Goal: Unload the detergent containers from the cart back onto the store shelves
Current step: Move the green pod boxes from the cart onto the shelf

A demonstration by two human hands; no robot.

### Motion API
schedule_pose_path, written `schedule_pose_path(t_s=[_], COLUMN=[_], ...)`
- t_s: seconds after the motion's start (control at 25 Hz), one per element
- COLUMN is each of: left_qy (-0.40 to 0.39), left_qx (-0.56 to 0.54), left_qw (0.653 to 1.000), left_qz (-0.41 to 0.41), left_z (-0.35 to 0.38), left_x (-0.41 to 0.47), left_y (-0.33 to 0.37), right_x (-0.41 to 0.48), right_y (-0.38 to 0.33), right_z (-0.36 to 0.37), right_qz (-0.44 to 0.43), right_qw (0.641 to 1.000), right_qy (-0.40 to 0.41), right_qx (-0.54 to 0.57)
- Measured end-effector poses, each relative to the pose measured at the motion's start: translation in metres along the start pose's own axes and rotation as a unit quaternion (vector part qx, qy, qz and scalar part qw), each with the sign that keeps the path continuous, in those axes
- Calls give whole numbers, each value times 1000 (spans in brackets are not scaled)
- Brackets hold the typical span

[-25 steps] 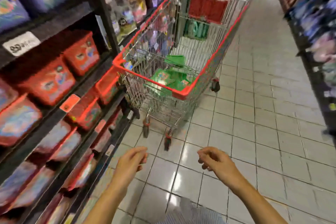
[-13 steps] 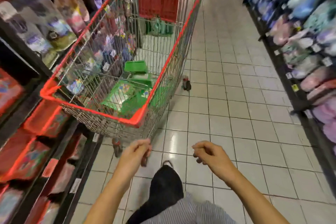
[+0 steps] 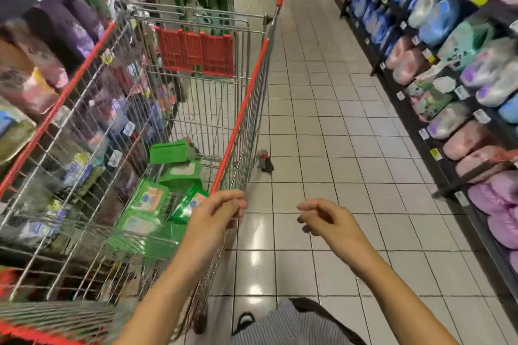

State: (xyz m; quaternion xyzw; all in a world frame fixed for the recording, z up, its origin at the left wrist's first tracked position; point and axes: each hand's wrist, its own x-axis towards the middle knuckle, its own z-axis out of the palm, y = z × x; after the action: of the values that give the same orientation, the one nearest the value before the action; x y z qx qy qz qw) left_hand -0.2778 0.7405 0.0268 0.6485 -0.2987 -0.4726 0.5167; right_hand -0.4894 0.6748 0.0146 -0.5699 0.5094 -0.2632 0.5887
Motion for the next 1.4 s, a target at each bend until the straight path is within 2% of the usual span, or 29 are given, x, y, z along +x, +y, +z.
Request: schedule_pose_path(t_s=[0.16, 0.32, 0.4, 0.56, 0.68, 0.8, 1.04, 1.16, 1.28, 1.4], left_qy=[57, 177, 245, 323, 411, 430, 452, 392, 338, 330], left_qx=[-40, -112, -117, -91, 19, 38, 61, 142, 170, 144], left_qw=[997, 977, 961, 941, 911, 902, 879, 886, 894, 893], left_qz=[23, 40, 44, 40, 17, -25, -138, -202, -239, -269], left_z=[8, 14, 9, -21, -63, -113, -186, -206, -222, -233], left_x=[49, 100, 121, 164, 206, 256, 333, 363, 392, 421], left_y=[21, 38, 48, 57, 47, 25, -22, -56, -102, -146], right_x=[70, 152, 192, 273, 337, 401, 506, 547, 589, 625], right_y=[-45, -101, -134, -188, -211, -213, -164, -125, -82, -32], right_z=[-12, -24, -22, 12, 69, 135, 230, 252, 273, 300], right_qz=[-46, -96, -136, -198, -279, -351, -282, -242, -168, -120], right_qw=[998, 987, 977, 950, 912, 849, 787, 747, 748, 752], right_qy=[-42, -127, -161, -229, -246, -273, -361, -398, -415, -426], right_qx=[10, -17, -36, -76, -172, -285, -412, -474, -490, -489])
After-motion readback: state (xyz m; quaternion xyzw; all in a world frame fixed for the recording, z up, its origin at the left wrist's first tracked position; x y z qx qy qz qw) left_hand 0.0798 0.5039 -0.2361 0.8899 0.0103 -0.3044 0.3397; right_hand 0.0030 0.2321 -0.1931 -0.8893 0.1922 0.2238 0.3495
